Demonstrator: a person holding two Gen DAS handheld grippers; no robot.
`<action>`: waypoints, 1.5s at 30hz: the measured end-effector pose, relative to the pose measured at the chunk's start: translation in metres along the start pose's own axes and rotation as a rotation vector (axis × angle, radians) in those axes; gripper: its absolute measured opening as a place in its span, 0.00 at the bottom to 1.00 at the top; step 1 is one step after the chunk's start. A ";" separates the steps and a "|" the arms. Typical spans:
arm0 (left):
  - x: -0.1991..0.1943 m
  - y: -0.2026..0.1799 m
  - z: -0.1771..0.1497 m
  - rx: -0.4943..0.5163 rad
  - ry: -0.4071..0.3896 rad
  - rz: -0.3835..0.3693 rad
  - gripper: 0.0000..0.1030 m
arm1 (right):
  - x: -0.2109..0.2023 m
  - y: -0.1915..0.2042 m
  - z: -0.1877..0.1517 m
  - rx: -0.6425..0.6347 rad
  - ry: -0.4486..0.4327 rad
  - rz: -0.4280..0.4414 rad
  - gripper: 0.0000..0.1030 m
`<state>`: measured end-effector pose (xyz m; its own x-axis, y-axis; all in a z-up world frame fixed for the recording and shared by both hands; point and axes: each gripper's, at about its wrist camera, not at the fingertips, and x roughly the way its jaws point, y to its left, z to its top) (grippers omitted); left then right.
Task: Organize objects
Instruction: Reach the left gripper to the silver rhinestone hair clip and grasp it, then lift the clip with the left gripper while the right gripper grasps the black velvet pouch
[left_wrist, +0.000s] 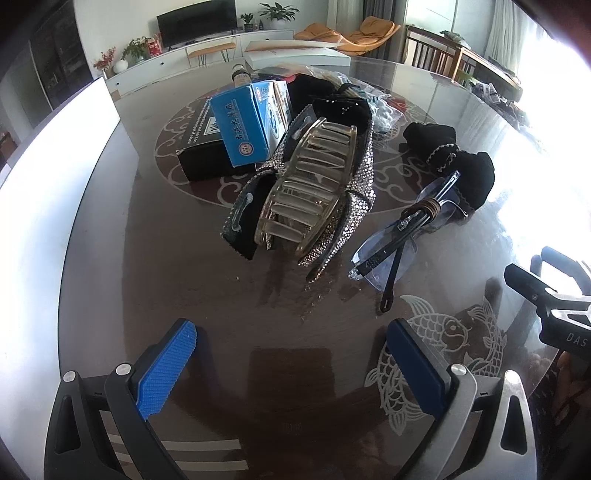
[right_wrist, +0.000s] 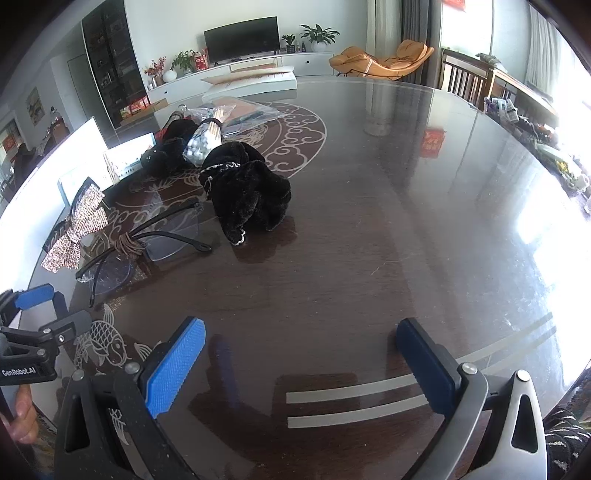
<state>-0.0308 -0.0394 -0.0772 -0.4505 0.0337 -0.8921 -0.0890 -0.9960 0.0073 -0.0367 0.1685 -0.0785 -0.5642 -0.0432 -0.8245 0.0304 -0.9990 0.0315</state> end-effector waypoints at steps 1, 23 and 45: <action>0.000 0.001 0.002 0.009 0.019 -0.004 1.00 | 0.001 0.002 0.000 -0.013 0.002 -0.012 1.00; 0.017 0.015 0.064 -0.055 0.038 -0.190 0.52 | 0.004 0.007 -0.002 -0.039 -0.007 -0.022 1.00; 0.003 0.049 -0.015 -0.099 -0.005 -0.017 1.00 | 0.005 0.009 -0.004 -0.039 -0.058 -0.021 1.00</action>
<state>-0.0229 -0.0897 -0.0859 -0.4540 0.0513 -0.8895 -0.0089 -0.9986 -0.0530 -0.0362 0.1598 -0.0841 -0.6119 -0.0233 -0.7906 0.0492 -0.9988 -0.0086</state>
